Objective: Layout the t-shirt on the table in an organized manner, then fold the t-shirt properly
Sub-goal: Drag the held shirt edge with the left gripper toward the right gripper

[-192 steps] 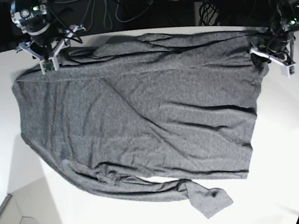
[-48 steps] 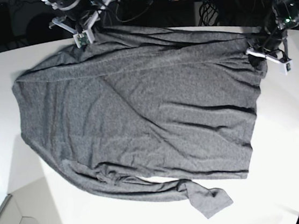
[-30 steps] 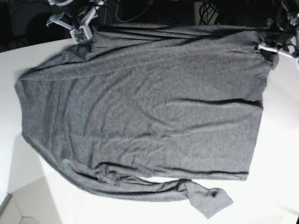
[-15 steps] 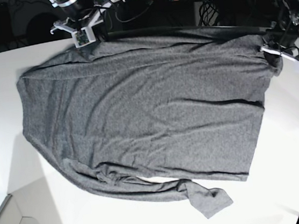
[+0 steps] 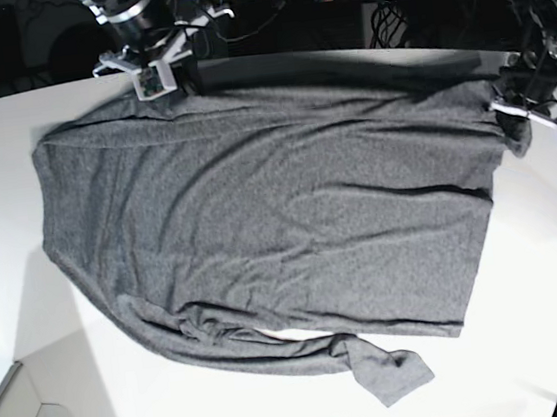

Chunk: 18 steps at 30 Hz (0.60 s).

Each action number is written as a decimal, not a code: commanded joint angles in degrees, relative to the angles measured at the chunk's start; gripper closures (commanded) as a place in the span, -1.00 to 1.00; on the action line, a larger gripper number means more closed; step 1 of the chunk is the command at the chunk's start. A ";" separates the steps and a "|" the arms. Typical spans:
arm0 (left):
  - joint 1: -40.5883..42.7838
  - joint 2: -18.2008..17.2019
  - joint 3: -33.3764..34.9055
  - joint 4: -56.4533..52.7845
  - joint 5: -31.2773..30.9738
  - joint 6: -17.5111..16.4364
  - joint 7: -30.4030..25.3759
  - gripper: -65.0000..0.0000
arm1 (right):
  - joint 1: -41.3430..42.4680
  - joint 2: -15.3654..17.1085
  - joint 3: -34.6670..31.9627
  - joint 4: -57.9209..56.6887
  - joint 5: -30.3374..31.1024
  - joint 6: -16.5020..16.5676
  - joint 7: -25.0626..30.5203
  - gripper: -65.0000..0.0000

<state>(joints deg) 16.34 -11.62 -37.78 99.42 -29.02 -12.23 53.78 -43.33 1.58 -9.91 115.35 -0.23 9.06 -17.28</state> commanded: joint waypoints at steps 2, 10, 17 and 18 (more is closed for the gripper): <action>-1.35 -1.00 -0.42 0.67 -0.13 0.05 -0.99 1.00 | 0.83 0.13 0.02 0.91 0.10 0.04 1.23 1.00; -6.54 -1.00 -0.07 -2.32 0.22 0.05 -0.90 1.00 | 6.63 0.92 0.11 0.39 0.10 0.04 -4.57 1.00; -10.49 -0.82 0.02 -6.54 0.22 0.05 -0.90 1.00 | 11.73 0.92 0.20 0.21 0.10 0.04 -9.05 1.00; -11.02 -0.82 0.11 -7.06 0.22 0.05 -0.90 1.00 | 12.25 0.92 0.20 0.21 0.10 0.04 -9.49 1.00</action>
<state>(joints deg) 6.02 -11.55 -37.60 91.46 -28.56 -12.21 53.98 -31.11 2.55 -9.76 114.69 -0.23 9.15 -28.38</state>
